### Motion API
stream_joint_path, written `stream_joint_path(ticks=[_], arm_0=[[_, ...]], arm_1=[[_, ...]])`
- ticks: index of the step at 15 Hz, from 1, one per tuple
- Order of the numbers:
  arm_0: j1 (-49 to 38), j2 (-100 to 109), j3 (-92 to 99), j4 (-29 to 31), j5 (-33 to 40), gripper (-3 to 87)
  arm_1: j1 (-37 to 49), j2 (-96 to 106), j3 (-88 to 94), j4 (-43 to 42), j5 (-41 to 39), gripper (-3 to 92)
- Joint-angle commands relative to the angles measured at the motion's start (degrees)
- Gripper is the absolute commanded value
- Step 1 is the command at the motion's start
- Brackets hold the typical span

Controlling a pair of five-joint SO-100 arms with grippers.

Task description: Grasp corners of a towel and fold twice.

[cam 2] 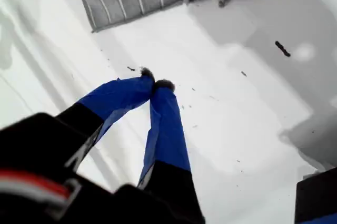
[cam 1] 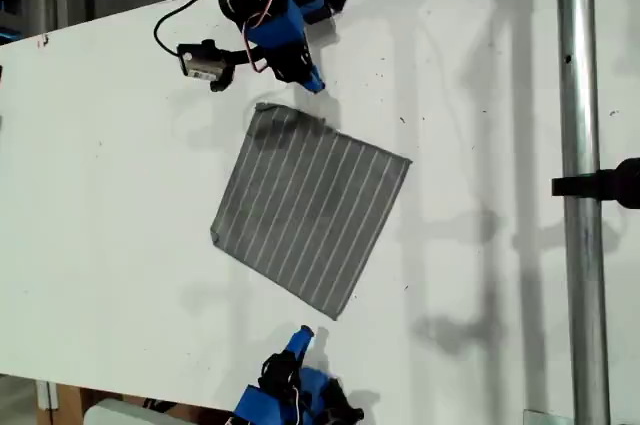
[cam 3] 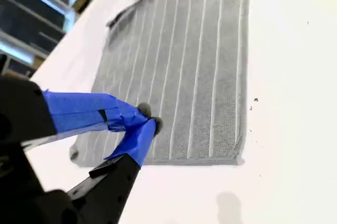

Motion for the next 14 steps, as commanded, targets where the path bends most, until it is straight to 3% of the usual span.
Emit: stream_joint_path(ticks=[1,6,14], arm_0=[[6.68,-14.06,-18.46,4.22,-0.62,-2.9],[18.81,-26.46,-38.23,9.4,5.63,-2.9],[17.05,-27.6,-34.8,11.43,6.86,-2.9]], arm_1=[[-2.64,-14.85,-21.18,3.52,-1.41,-0.2],[-8.35,-33.31,-49.31,8.26,-1.67,-0.2],[-11.07,-56.34,-55.02,-5.8,0.26,-0.2]])
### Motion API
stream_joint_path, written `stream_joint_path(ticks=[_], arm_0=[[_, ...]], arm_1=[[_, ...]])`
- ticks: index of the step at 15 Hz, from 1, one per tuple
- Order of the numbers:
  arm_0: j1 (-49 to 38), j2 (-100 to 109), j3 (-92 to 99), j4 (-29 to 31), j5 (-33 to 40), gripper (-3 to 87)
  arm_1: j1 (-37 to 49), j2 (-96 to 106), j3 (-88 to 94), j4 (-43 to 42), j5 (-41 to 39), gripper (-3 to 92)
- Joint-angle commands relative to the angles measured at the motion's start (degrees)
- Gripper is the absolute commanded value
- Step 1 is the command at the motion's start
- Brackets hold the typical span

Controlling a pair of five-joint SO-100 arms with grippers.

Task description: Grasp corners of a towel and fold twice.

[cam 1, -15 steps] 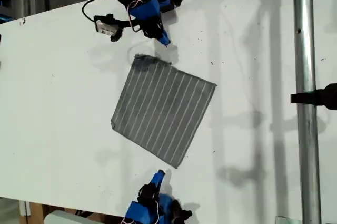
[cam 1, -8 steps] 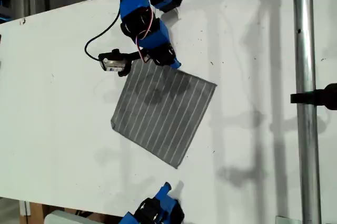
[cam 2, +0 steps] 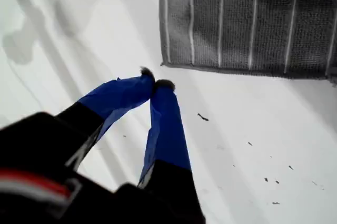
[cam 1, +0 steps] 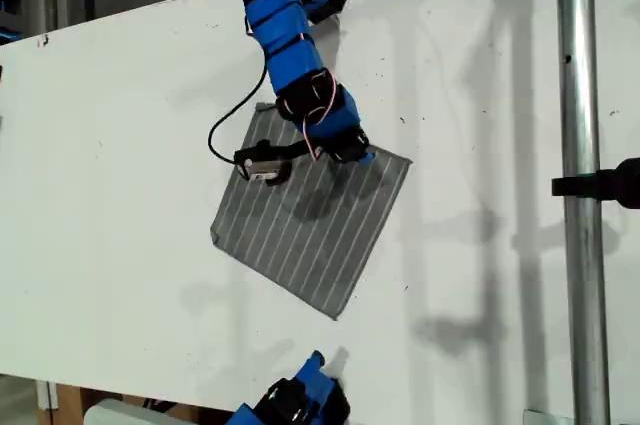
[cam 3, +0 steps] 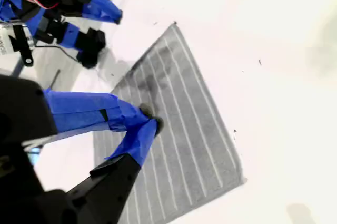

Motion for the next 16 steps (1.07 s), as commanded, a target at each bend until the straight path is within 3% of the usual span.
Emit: stream_joint_path(ticks=[1,9,11,12,16], arm_0=[[0.09,0.09,0.26,-0.18,-0.53,-2.9],[2.2,0.79,2.29,-0.62,-2.11,-2.9],[2.37,1.41,2.9,-0.62,-2.29,-2.9],[2.46,1.85,3.43,-0.88,-2.29,-2.9],[3.25,3.6,5.54,-1.85,-3.08,-2.9]], arm_1=[[-0.88,-4.04,-4.04,-3.87,1.41,-0.2],[1.14,-14.77,-4.57,-10.99,2.02,0.5],[0.7,-10.81,-9.14,-6.77,0.79,18.1],[0.62,-8.7,-8.7,-6.59,-0.53,22.5],[0.09,-11.16,-7.73,-4.83,-2.46,31.4]])
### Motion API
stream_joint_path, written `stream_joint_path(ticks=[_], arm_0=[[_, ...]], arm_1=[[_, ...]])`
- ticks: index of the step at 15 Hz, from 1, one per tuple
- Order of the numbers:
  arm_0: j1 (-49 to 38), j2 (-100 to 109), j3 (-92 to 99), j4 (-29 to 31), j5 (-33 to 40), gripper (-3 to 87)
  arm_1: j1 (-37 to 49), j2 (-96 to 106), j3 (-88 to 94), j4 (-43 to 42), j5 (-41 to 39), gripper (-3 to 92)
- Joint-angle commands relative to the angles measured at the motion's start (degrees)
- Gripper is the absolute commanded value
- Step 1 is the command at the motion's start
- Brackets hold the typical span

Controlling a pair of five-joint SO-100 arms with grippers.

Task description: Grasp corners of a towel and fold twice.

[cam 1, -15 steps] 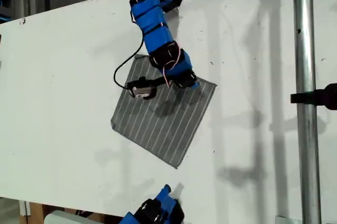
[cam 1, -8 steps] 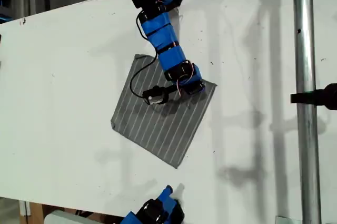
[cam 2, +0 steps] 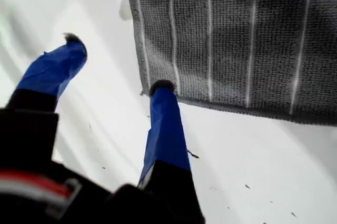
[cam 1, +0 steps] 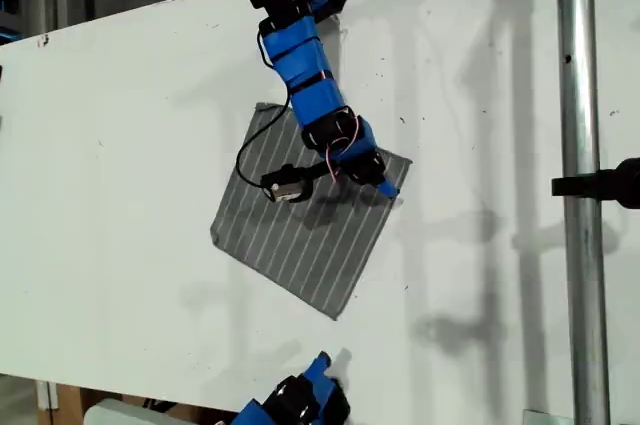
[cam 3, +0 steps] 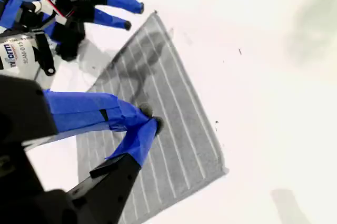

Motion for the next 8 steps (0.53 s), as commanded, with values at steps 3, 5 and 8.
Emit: stream_joint_path(ticks=[3,5,8], arm_0=[[1.41,0.88,0.18,-1.14,-1.14,-2.9],[1.67,0.97,0.18,-1.32,-1.32,-2.9],[2.37,0.88,0.18,-1.41,-2.11,-2.9]], arm_1=[[-0.62,0.35,-2.55,2.02,-2.37,32.9],[-0.35,-1.05,-2.55,3.6,-2.55,33.1],[-0.26,-4.39,-2.64,4.66,-2.02,32.8]])
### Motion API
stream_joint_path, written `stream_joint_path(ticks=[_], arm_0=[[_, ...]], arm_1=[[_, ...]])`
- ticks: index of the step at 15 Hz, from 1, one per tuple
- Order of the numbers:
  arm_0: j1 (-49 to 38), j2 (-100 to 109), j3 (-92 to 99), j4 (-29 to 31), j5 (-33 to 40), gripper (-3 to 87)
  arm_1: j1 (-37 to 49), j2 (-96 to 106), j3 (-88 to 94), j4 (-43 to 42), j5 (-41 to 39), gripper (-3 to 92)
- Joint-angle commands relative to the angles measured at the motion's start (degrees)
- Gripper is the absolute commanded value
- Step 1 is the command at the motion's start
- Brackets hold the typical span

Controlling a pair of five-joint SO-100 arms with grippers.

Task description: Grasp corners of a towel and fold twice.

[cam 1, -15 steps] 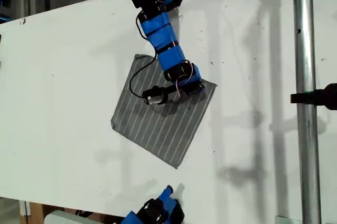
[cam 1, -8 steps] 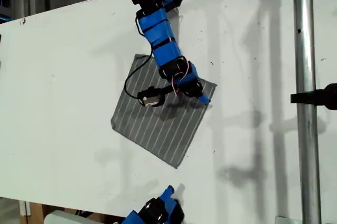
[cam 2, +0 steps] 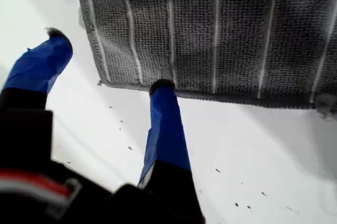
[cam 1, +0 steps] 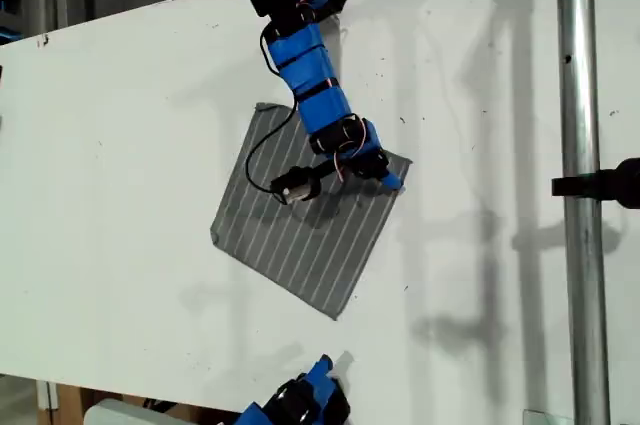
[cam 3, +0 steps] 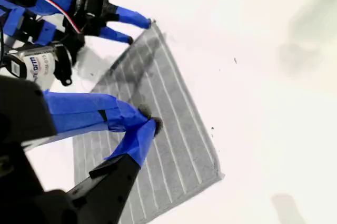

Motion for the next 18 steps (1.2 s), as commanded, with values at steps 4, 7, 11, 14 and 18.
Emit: stream_joint_path(ticks=[4,7,11,14,18], arm_0=[[0.79,-0.35,-0.35,-1.76,-1.05,-2.9],[0.88,-0.7,-0.44,-2.11,-1.41,-2.9],[-0.18,-2.37,-1.23,-2.2,-1.14,-2.9],[-9.58,-15.82,-12.13,0.53,5.71,-2.9],[-27.51,-29.36,-18.9,0.18,26.89,7.2]], arm_1=[[0.26,-3.87,-3.25,-0.09,0.7,28.5],[0.7,-5.1,-2.72,-0.26,3.16,-0.2],[0.44,-5.01,-2.99,-0.7,3.16,-0.2],[0.35,-4.92,-2.81,-1.93,2.81,-0.2],[0.18,-4.22,-2.72,-2.46,2.29,-0.2]])
